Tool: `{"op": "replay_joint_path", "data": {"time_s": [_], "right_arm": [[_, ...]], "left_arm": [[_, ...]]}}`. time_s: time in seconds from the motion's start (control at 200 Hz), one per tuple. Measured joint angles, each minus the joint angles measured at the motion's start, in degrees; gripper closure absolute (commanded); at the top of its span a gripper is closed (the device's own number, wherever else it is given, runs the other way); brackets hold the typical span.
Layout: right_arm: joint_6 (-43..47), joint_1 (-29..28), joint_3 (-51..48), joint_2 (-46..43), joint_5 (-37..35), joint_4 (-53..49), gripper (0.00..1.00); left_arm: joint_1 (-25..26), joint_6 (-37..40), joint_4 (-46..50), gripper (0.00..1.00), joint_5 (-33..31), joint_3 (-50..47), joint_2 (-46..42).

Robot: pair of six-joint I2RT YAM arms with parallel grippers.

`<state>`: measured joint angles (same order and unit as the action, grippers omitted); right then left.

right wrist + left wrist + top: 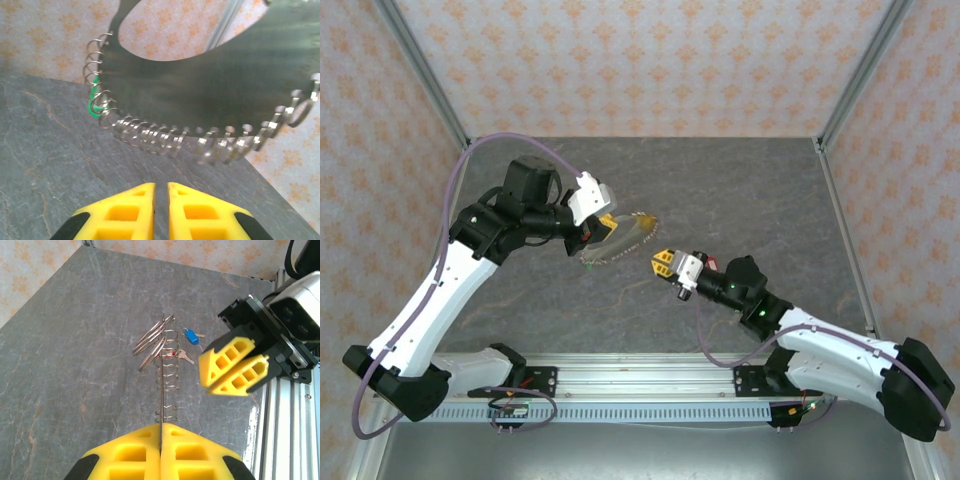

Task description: Put the keys on the keyring

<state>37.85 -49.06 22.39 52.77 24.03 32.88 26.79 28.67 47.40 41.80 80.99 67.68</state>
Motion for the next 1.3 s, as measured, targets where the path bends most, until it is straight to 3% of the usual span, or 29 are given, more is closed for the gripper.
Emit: {"op": "replay_joint_path", "data": {"time_s": [0.275,0.846,1.301], "right_arm": [[4.07,-4.92,0.22,5.84,-4.15,6.86,0.86],[7.45,-5.18,1.22,12.46,-10.12,16.0,0.82],[7.19,-5.25,1.05,13.57,-12.76,17.38,0.82]], "left_arm": [[0.61,0.37,0.5,1.0,-0.35,0.63,0.26],[0.98,0.35,1.07,1.0,-0.57,0.63,0.26],[0.98,-1.9,1.29,1.0,-2.69,0.85,0.5]]}}
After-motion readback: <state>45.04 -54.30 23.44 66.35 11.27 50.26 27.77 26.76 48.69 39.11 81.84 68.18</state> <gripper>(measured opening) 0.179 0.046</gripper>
